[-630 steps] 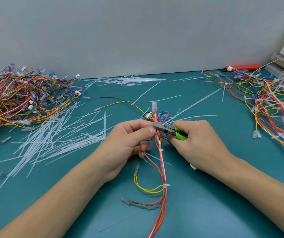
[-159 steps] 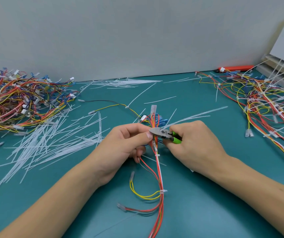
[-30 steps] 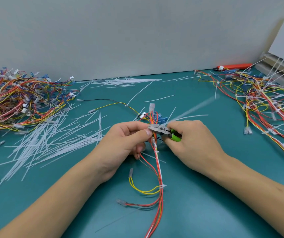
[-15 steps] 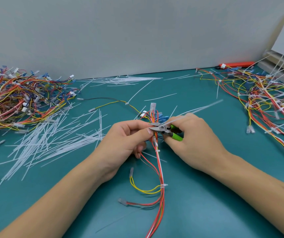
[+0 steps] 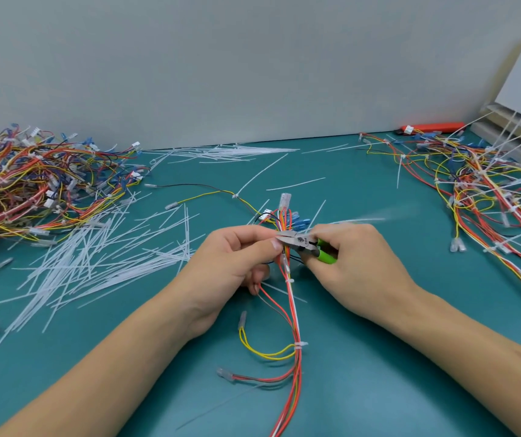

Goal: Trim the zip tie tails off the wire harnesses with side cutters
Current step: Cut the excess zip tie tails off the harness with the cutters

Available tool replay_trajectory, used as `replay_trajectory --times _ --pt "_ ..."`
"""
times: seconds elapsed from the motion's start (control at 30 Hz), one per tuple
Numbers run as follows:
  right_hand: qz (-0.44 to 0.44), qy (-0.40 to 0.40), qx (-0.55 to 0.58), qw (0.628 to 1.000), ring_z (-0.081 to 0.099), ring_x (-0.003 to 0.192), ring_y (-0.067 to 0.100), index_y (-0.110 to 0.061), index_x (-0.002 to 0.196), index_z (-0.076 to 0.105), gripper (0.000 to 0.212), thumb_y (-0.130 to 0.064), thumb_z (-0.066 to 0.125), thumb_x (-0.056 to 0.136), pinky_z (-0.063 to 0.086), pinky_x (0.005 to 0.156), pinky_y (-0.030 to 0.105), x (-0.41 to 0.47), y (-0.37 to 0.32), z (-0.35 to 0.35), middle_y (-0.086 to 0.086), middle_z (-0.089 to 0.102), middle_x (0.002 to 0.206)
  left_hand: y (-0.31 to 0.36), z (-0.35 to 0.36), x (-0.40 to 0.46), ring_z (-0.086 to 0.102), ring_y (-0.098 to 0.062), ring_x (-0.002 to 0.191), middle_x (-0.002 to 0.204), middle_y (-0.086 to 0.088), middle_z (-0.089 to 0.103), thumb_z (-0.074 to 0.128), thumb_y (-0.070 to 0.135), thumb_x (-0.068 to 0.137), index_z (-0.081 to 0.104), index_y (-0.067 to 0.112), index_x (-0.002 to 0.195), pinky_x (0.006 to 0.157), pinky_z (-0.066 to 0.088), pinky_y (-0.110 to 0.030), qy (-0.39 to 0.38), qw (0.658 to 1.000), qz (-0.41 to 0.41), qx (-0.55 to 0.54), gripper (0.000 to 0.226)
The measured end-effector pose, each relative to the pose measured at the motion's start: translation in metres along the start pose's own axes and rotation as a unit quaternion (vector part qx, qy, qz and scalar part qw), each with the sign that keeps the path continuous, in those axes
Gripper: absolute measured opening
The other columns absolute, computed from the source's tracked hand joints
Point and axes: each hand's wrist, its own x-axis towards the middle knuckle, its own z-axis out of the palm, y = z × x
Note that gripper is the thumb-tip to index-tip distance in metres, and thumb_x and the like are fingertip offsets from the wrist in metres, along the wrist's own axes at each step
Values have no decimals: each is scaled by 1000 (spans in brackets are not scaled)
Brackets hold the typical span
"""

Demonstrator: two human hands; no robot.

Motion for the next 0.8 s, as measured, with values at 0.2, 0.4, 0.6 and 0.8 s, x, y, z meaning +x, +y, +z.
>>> replay_trajectory --times 0.2,0.4,0.6,0.8 --pt "13 18 13 1000 55 81 19 -28 85 69 11 -37 63 85 47 75 38 3 1 0 -12 64 74 3 -4 1 45 -9 51 79 0 66 72 26 82 77 14 96 48 40 -19 13 998 -23 -53 19" --pt "2 -13 13 1000 56 81 17 -32 88 71 14 -30 60 80 47 75 37 2 -3 -4 -10 65 76 -1 3 1 45 -11 51 78 -4 69 64 8 96 77 13 95 46 41 -20 23 1000 5 7 14" --pt "12 -12 -12 1000 48 66 23 -20 74 59 21 -35 62 88 46 61 41 0 -3 -2 -2 53 61 -1 3 1 45 -12 53 76 -1 69 67 10 96 76 13 94 47 42 -20 16 1000 11 18 10" --pt "11 -12 -34 999 37 56 27 -12 63 37 35 -37 54 81 32 49 37 1 -7 -5 5 35 51 1 1 -1 45 -12 54 77 2 69 69 24 87 78 15 98 49 42 -19 -21 1000 8 9 17"
